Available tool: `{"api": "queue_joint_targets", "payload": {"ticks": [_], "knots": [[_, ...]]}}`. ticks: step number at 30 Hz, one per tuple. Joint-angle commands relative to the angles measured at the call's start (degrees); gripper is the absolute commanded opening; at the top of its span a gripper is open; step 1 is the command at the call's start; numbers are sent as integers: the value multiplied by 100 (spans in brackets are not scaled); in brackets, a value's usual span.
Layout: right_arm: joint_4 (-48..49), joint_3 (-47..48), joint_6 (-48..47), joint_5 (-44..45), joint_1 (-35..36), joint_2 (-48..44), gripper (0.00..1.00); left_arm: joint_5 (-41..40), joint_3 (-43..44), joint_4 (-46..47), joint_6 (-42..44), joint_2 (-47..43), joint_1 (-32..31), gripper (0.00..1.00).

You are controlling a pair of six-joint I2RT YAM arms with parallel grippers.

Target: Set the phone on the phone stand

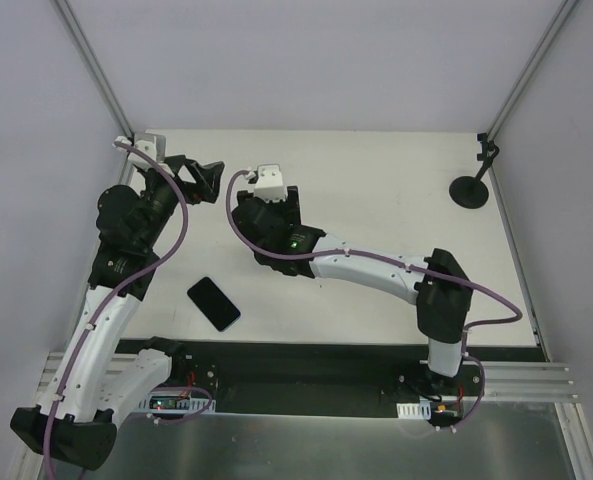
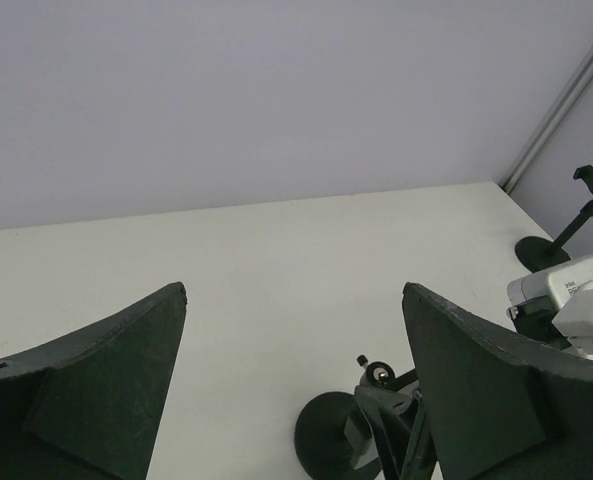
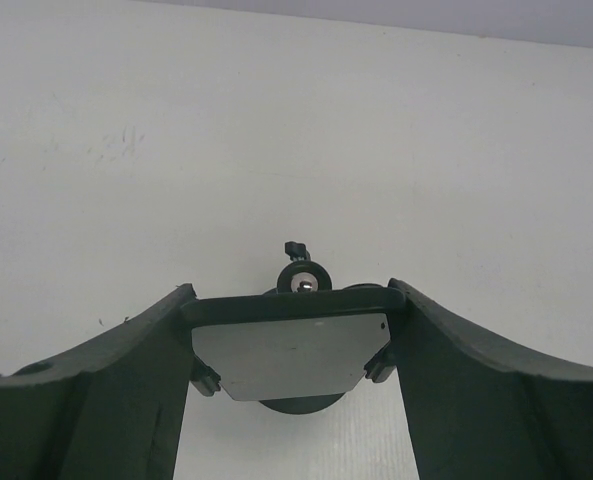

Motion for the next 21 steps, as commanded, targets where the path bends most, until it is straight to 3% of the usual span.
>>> {"api": "queue_joint_targets", "payload": {"ticks": [1, 5, 21], "knots": [[912, 552, -601, 434, -159, 290, 1, 121, 2, 183, -245, -62, 165, 87], [1764, 1024, -1112, 381, -431, 571, 1, 227, 28, 174, -342, -9, 288, 86], [1440, 3628, -1307, -260, -1126, 2513, 1, 613, 107, 148, -614, 307, 710, 84]]}}
